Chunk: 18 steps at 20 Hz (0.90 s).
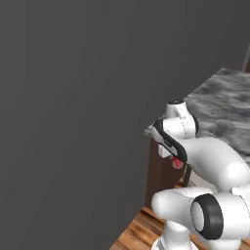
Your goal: Four empty soda cans are scattered around the kitchen. Gather all the cans and cluster them next to the stove for recycling.
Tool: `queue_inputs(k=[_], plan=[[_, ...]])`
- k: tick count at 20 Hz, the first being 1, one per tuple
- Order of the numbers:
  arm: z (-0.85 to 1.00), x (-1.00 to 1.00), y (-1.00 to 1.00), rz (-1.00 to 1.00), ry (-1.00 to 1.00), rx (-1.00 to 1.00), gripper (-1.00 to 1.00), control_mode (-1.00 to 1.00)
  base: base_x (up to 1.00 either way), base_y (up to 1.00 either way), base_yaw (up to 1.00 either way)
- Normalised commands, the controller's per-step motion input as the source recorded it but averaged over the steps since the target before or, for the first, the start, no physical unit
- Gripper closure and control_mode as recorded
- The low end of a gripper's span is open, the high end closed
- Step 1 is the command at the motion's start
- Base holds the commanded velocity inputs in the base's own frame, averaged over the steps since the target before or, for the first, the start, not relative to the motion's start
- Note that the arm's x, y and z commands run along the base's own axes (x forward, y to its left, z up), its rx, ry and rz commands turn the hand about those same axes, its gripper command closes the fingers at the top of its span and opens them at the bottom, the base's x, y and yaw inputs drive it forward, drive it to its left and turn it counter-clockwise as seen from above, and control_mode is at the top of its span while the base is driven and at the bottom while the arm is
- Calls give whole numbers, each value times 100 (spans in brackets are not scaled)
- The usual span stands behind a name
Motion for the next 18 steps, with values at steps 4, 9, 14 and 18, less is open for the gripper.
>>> queue_inputs(k=[4, 9, 14, 18], plan=[[0, -36, 6, 0, 2, 0, 100, 100, -3, 0, 0], [0, 0, 0, 0, 0, 0, 100, 100, -14, 0, 0], [0, 0, 0, 0, 0, 0, 100, 100, -49, -6, -3], [0, 0, 0, 0, 0, 0, 100, 100, -44, -11, -7]])
